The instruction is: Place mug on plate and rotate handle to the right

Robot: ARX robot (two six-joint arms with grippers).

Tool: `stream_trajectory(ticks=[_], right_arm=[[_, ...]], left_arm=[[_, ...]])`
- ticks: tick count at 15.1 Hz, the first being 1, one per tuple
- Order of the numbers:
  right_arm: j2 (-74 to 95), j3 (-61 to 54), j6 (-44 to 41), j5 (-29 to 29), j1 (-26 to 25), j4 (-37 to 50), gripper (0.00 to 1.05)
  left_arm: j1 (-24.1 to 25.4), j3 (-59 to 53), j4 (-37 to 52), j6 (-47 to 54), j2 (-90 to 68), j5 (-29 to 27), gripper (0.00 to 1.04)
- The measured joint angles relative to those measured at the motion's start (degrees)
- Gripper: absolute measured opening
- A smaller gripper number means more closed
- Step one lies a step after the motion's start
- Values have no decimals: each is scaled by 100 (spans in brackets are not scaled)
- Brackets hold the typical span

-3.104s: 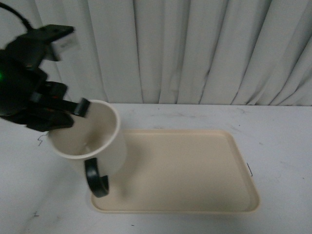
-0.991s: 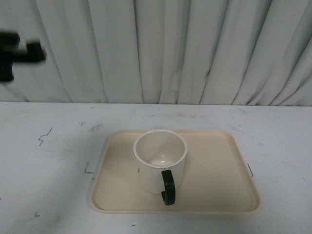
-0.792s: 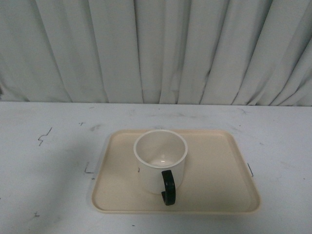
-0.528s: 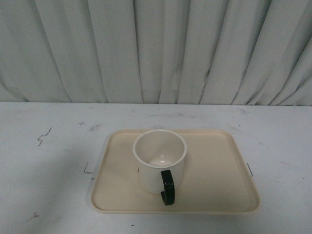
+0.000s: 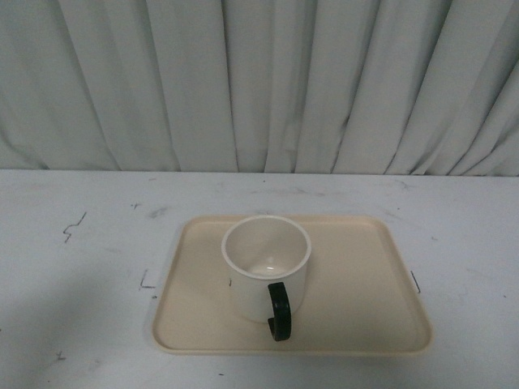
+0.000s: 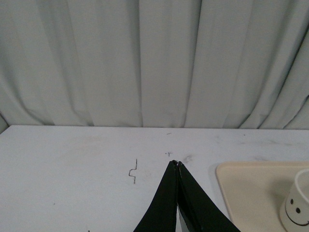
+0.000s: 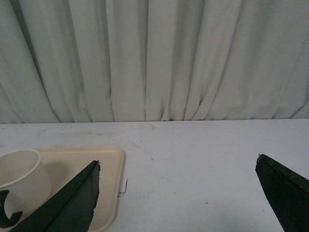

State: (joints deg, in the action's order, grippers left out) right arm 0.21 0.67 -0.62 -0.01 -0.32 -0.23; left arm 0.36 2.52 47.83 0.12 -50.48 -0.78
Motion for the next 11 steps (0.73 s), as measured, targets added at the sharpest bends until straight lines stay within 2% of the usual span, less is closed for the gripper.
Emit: stream_trajectory(ticks=[2, 11], right_arm=[[0, 0, 0, 0, 0, 0, 98], [0, 0, 0, 0, 0, 0, 98]], left_arm=[[-37, -201, -1495, 2, 1668, 72, 2], [-37, -203, -3239, 2, 3512, 74, 2]])
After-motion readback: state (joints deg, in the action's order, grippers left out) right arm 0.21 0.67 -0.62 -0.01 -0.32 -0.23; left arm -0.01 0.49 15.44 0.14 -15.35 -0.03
